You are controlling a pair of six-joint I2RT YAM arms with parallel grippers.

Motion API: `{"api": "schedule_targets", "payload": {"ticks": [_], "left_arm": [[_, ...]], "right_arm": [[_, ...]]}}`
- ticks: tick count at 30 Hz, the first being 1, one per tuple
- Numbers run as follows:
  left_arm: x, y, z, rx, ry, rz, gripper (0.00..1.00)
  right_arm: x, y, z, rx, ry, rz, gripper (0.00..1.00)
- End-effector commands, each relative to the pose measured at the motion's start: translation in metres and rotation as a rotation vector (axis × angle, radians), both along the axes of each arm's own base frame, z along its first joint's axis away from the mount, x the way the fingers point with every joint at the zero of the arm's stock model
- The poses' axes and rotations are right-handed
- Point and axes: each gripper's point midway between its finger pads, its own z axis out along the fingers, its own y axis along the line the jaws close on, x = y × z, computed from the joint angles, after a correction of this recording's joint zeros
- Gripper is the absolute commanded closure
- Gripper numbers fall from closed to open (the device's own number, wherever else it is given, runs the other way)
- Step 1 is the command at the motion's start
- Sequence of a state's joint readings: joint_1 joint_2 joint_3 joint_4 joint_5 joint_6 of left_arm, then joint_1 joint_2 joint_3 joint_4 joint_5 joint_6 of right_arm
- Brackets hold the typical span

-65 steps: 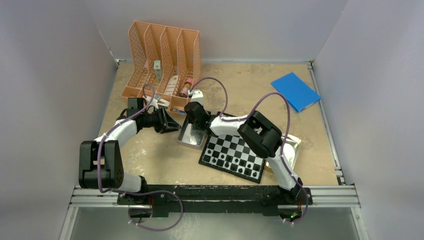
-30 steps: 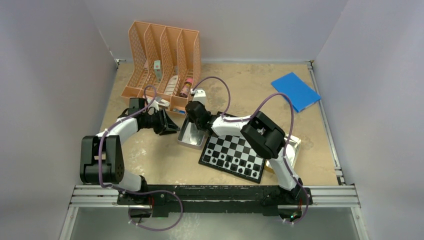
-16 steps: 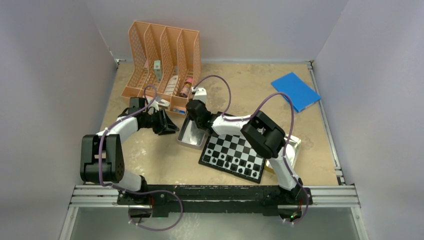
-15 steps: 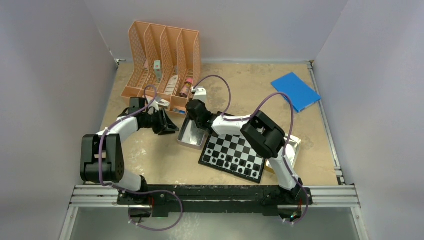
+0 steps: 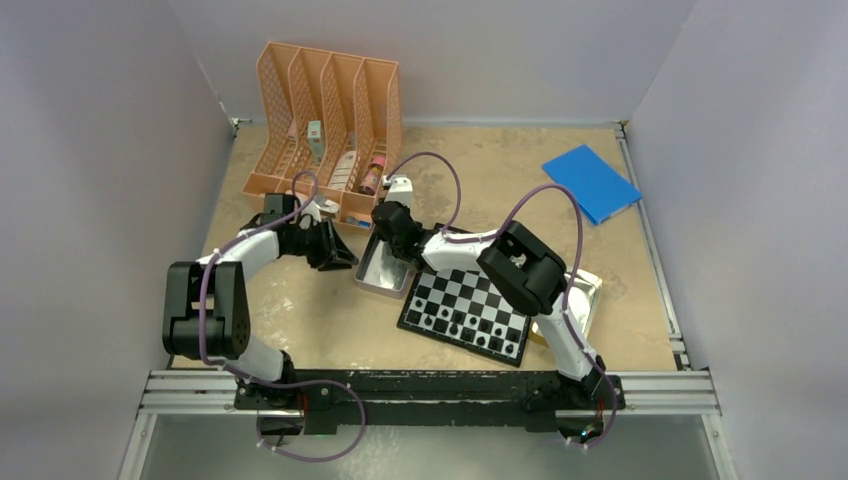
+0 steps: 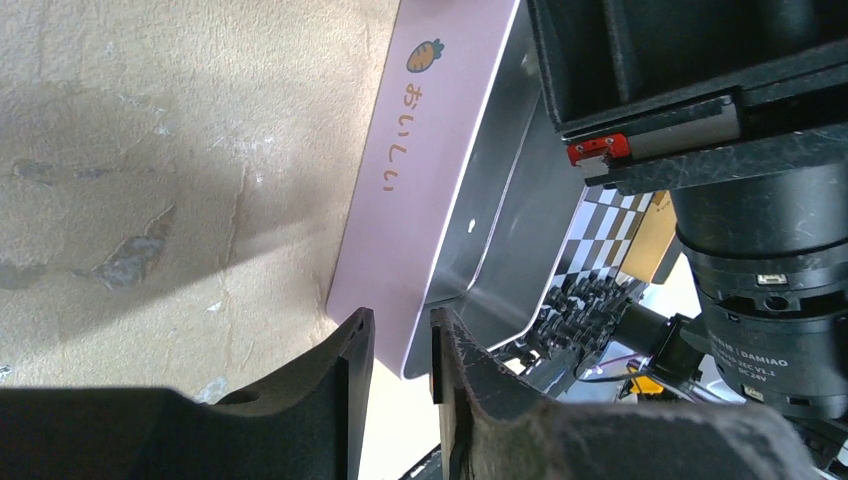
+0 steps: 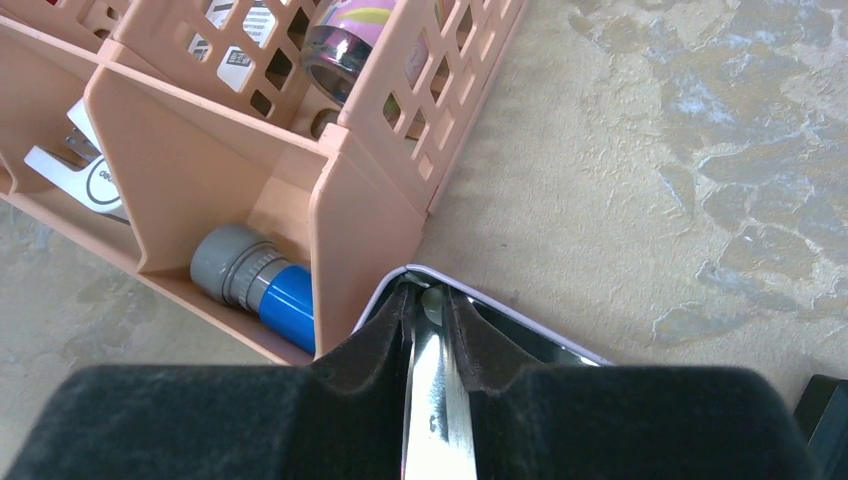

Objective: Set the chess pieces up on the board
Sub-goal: Pick up the chess piece from the storage box.

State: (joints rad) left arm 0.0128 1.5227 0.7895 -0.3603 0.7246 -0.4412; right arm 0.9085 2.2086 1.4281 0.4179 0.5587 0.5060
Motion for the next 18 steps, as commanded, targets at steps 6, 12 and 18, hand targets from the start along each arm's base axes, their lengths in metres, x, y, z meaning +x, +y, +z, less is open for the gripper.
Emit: {"api": "schedule_targets", "payload": {"ticks": [6, 12, 18], "left_arm": [[0.012, 0.001, 0.005, 0.026, -0.043, -0.017, 0.76], [0.012, 0.003, 0.003, 0.038, -0.037, -0.015, 0.78], [0.008, -0.003, 0.001, 0.051, -0.030, -0.037, 0.78]], "right_arm": [[0.015, 0.002, 0.017, 0.034, -0.062, -0.034, 0.85], [0.015, -0.001, 0.011, 0.013, -0.054, -0.049, 0.86], [0.016, -0.005, 0.006, -0.003, -0.034, -0.069, 0.87]]}}
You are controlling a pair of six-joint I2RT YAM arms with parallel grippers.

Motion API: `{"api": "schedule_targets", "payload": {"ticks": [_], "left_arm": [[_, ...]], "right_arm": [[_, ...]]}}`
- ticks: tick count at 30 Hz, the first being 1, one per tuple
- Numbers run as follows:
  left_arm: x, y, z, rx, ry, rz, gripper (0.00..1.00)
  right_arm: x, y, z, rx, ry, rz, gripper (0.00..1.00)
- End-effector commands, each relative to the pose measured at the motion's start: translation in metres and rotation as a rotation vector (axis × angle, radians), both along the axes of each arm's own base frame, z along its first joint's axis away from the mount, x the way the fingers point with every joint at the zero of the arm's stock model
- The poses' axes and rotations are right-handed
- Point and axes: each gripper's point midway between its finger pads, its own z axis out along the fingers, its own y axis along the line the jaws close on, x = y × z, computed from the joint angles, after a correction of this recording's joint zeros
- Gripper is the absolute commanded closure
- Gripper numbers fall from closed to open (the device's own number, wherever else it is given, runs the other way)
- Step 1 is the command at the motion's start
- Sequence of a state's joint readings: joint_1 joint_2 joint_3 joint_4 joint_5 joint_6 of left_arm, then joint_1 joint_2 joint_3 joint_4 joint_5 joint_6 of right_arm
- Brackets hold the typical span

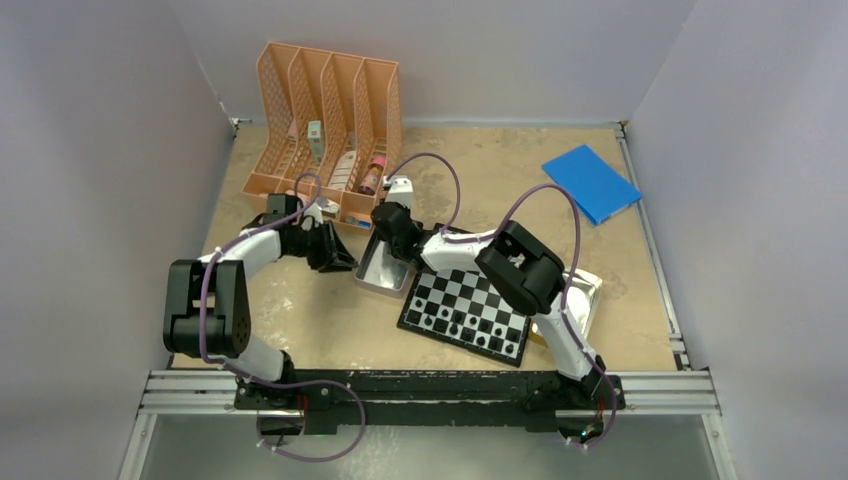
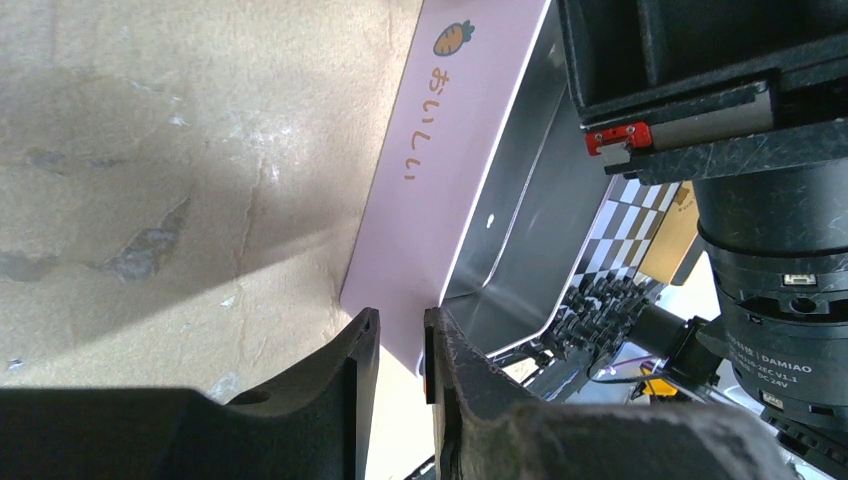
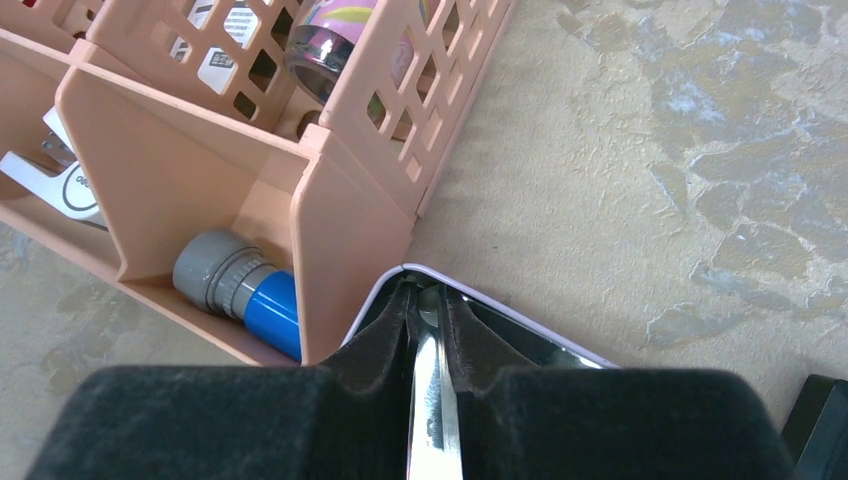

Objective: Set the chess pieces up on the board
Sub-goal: Pick up the chess piece from the storage box.

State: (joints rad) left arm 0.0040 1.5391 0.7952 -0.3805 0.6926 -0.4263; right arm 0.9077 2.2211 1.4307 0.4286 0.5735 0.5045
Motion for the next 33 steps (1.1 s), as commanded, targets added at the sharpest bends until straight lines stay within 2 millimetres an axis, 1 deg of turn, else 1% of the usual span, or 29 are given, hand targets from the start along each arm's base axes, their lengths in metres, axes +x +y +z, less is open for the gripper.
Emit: {"api": "schedule_targets", "payload": {"ticks": [1, 6, 13, 18, 21, 25, 28, 33], "left_arm": [[0.011, -0.004, 0.008, 0.019, -0.050, -0.031, 0.78], [0.011, -0.004, 0.007, 0.021, -0.043, -0.030, 0.78], [0.010, -0.005, 0.007, 0.022, -0.038, -0.030, 0.78], [0.008, -0.007, 0.006, 0.026, -0.036, -0.038, 0.78], [0.007, -0.007, 0.006, 0.029, -0.036, -0.040, 0.78], [0.008, -0.008, 0.008, 0.025, -0.042, -0.041, 0.78], [0.009, -0.009, 0.008, 0.023, -0.044, -0.042, 0.78], [0.009, -0.009, 0.009, 0.020, -0.046, -0.045, 0.78]], "right_arm": [[0.012, -0.004, 0.008, -0.003, -0.021, -0.056, 0.87], [0.007, -0.007, 0.005, -0.008, 0.016, -0.058, 0.88], [-0.002, -0.020, 0.005, -0.018, 0.040, -0.078, 0.89], [-0.017, -0.030, 0.007, -0.004, 0.067, -0.064, 0.89], [-0.024, -0.030, 0.013, 0.010, 0.081, -0.039, 0.89], [-0.029, -0.027, 0.033, 0.048, 0.059, 0.001, 0.88], [-0.030, -0.024, 0.039, 0.047, 0.063, 0.021, 0.88], [-0.032, -0.020, 0.039, 0.048, 0.069, 0.044, 0.87]]}}
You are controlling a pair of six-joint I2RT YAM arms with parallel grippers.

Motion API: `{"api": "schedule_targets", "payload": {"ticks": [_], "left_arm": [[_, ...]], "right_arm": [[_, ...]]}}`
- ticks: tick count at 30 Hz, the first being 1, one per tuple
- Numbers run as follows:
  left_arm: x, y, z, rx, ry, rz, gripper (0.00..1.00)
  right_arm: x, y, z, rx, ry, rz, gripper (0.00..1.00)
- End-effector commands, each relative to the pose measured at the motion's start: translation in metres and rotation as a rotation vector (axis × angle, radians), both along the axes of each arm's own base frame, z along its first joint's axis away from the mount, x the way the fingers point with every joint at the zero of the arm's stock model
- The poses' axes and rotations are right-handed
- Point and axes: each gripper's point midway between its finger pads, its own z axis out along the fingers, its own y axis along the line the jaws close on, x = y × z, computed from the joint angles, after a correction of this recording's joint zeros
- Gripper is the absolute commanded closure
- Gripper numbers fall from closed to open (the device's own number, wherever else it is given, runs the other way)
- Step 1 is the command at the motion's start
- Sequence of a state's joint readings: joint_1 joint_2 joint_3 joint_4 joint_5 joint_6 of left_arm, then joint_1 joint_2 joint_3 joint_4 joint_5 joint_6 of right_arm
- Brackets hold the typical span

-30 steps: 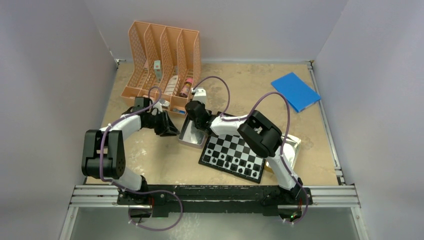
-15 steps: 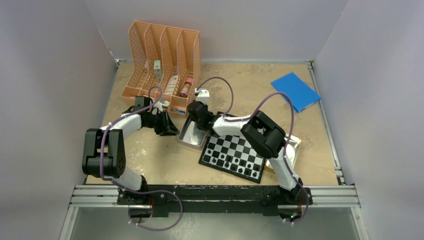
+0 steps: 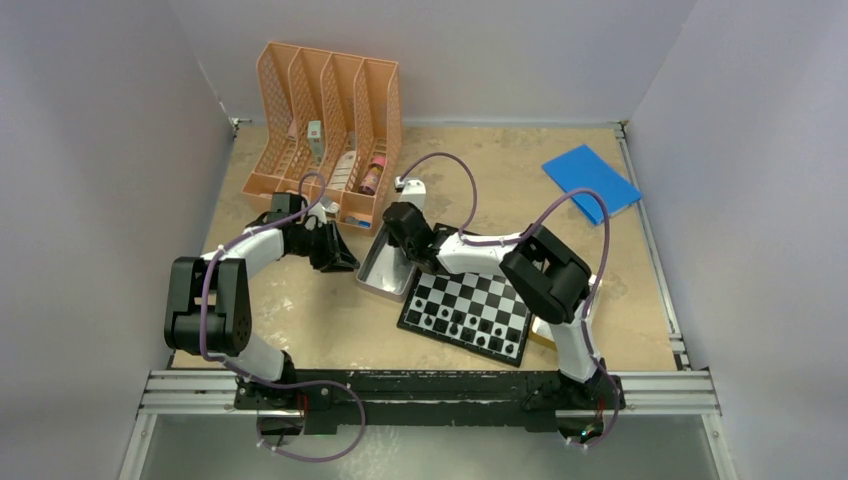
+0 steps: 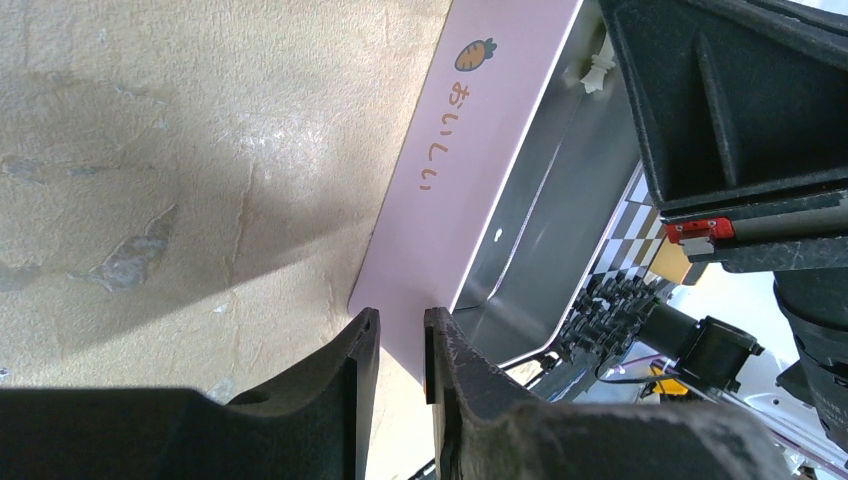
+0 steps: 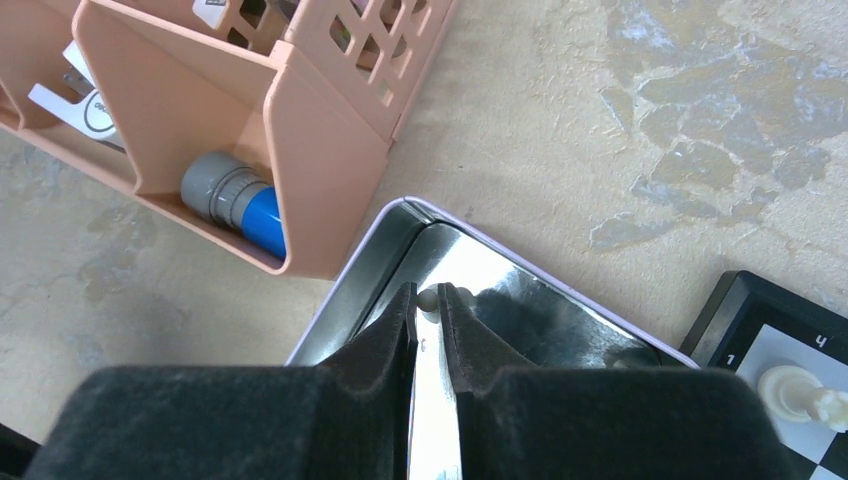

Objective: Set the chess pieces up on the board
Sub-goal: Pick up the chess piece from the storage box.

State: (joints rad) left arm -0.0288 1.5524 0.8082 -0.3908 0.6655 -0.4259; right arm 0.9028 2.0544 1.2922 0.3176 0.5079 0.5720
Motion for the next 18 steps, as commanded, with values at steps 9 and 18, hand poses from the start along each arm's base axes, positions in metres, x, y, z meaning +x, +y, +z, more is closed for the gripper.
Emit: {"api": "schedule_targets", "payload": {"ticks": [9, 18], "left_arm": [[0.013, -0.001, 0.016, 0.006, -0.060, -0.004, 0.78], [0.023, -0.001, 0.039, 0.000, -0.139, 0.019, 0.71]], "right_arm": [[-0.001, 0.005, 0.040, 0.035, -0.038, 0.038, 0.88], [-0.016, -0.003, 0.068, 0.067, -0.040, 0.077, 0.89]]}}
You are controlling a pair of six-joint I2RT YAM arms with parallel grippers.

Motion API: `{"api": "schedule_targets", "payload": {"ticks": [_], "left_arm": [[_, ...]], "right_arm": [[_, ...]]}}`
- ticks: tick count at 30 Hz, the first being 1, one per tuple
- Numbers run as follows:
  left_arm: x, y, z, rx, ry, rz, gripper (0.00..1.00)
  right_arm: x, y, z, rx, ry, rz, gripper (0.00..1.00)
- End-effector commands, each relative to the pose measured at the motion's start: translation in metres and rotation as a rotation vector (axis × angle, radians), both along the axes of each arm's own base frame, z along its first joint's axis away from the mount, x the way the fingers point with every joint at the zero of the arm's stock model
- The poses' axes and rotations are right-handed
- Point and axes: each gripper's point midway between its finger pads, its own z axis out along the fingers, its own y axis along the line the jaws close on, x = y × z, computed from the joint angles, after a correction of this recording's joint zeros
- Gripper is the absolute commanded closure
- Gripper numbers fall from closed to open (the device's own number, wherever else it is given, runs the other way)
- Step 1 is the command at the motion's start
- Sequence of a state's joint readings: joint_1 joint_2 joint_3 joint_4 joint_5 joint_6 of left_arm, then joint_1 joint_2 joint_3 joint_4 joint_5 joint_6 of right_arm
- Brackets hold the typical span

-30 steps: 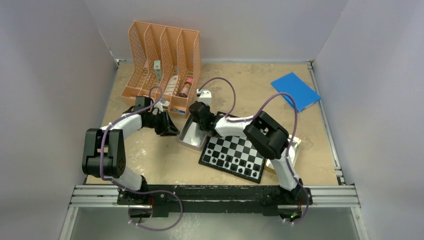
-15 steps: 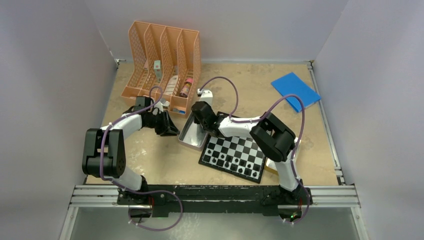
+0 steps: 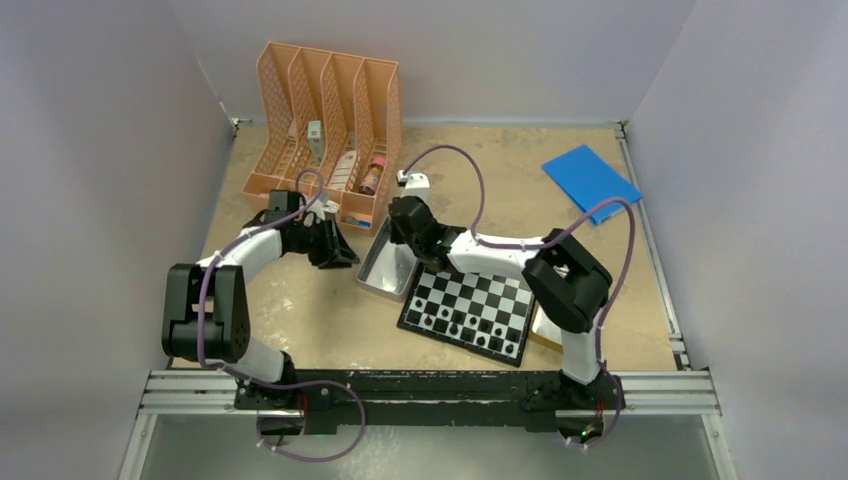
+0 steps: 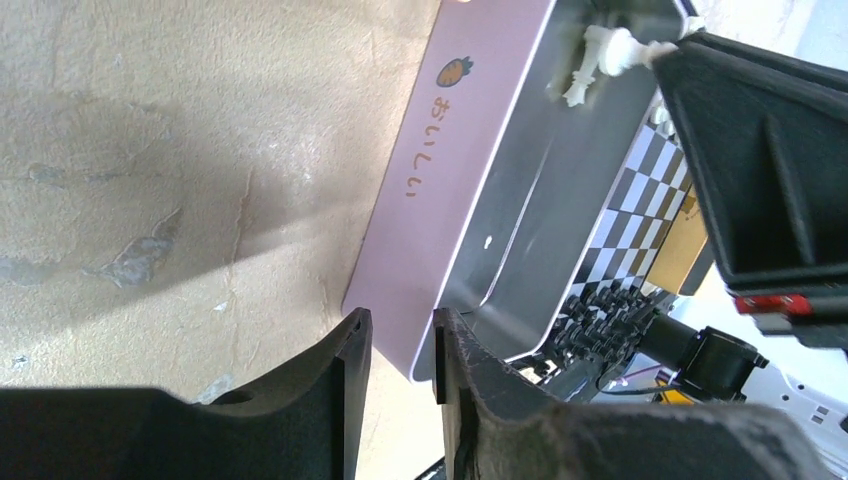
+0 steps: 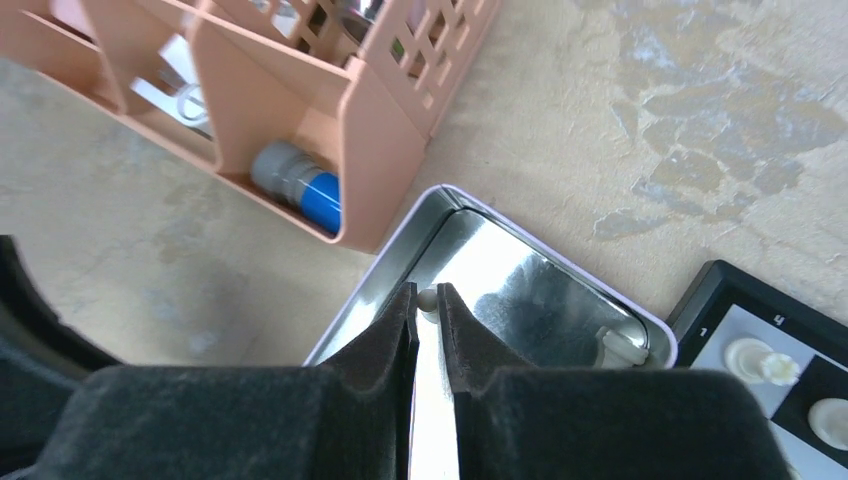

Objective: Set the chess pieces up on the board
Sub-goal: Pick up the chess piece from the storage box, then place the chess piece on the chessboard.

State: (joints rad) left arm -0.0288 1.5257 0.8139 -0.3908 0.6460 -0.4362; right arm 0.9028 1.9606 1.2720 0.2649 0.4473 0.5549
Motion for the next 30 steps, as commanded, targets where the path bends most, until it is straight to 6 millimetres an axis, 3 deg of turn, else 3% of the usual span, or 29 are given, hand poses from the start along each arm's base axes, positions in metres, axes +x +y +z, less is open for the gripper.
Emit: {"api": "schedule_targets", "payload": {"ticks": [1, 8, 15, 22, 30], "left_arm": [[0.019, -0.004, 0.034, -0.014, -0.120, -0.001, 0.69], [0.021, -0.004, 0.043, -0.013, -0.154, -0.006, 0.57], [0.025, -0.003, 0.058, -0.007, -0.209, -0.016, 0.48], [0.027, -0.004, 0.083, -0.003, -0.313, -0.061, 0.39], [0.006, -0.026, 0.099, -0.168, -0.367, -0.157, 0.33]], "right_arm": [[-0.005, -0.004, 0.043, 0.050, -0.048, 0.020, 0.89], [-0.015, -0.030, 0.058, 0.037, -0.041, -0.039, 0.89], [-0.029, -0.080, 0.070, 0.015, -0.017, -0.160, 0.89], [-0.048, -0.136, 0.062, -0.010, 0.036, -0.308, 0.88], [-0.066, -0.194, 0.045, -0.026, 0.079, -0.490, 0.88]]}}
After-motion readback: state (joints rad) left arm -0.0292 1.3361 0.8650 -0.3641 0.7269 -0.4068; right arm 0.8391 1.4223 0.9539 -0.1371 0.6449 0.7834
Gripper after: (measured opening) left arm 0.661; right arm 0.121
